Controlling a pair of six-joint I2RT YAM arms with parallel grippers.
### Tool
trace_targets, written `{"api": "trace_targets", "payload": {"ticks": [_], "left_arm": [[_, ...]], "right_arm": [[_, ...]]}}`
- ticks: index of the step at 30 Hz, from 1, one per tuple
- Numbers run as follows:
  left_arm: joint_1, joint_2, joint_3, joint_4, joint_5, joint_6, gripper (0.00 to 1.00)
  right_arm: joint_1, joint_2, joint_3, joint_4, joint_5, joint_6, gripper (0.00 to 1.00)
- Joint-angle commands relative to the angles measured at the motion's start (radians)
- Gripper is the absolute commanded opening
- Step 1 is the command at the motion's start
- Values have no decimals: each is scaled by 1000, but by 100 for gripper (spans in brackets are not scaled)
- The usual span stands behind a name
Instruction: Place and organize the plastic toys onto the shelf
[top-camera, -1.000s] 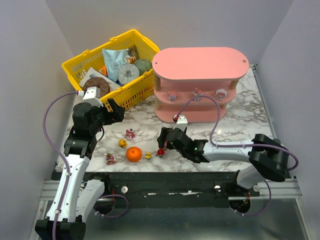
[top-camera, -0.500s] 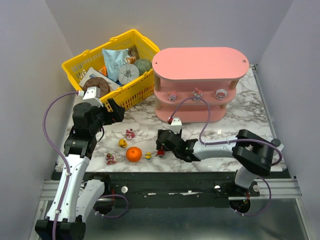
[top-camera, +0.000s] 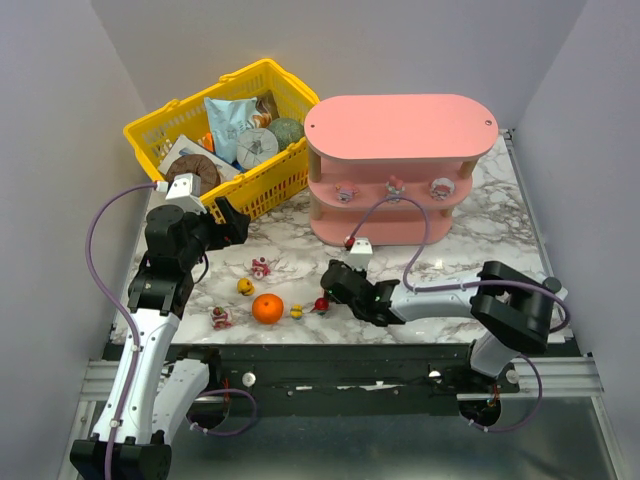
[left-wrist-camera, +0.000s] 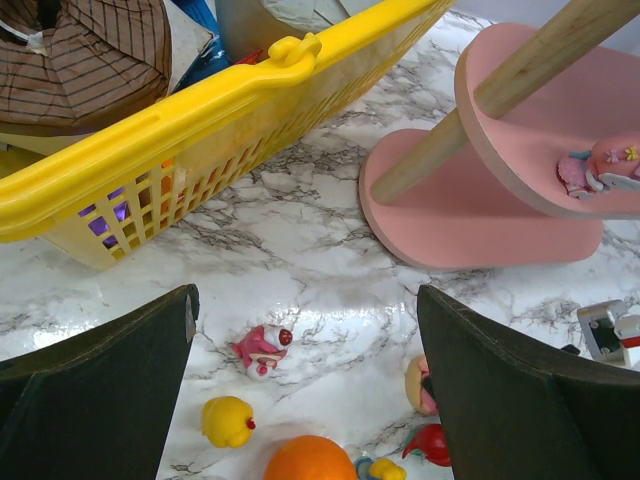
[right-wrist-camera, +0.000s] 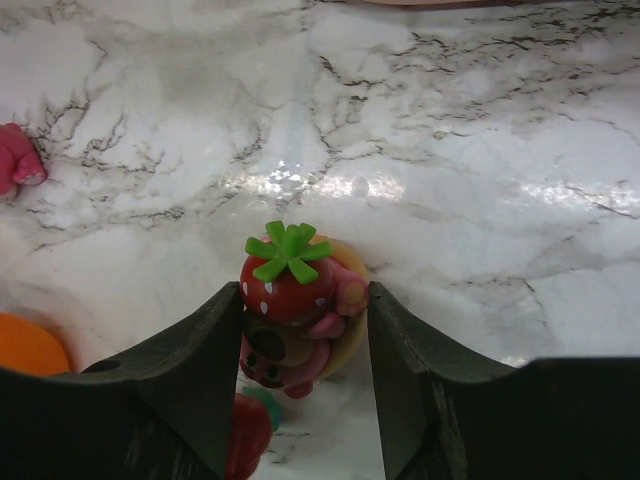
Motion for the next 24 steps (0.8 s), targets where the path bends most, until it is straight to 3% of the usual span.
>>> {"api": "trace_targets", "payload": {"ticks": [1,9,15,18,19,24], "left_arm": [[7,-14,-9,16,14,-3,99],[8,-11,-9,15,17,-3,99],[7,-11,-11,18,20,-4,99],[7,-10,-11,18,23,-4,99],[7,-11,-11,18,24,-4,99],[8,-13,-9,18,23,-3,99]], "right_arm": [[5,-69,-86,-120,113,62,44],[2,-212,-203,-252,217,195,44],[-7,-297,-292,-321,200,301,47],[-8,-307,-299,-348,194,334,65],[-8,-309,-295,-364,191,335,79],[-7,-338,-273,-381,173,303,93]]}}
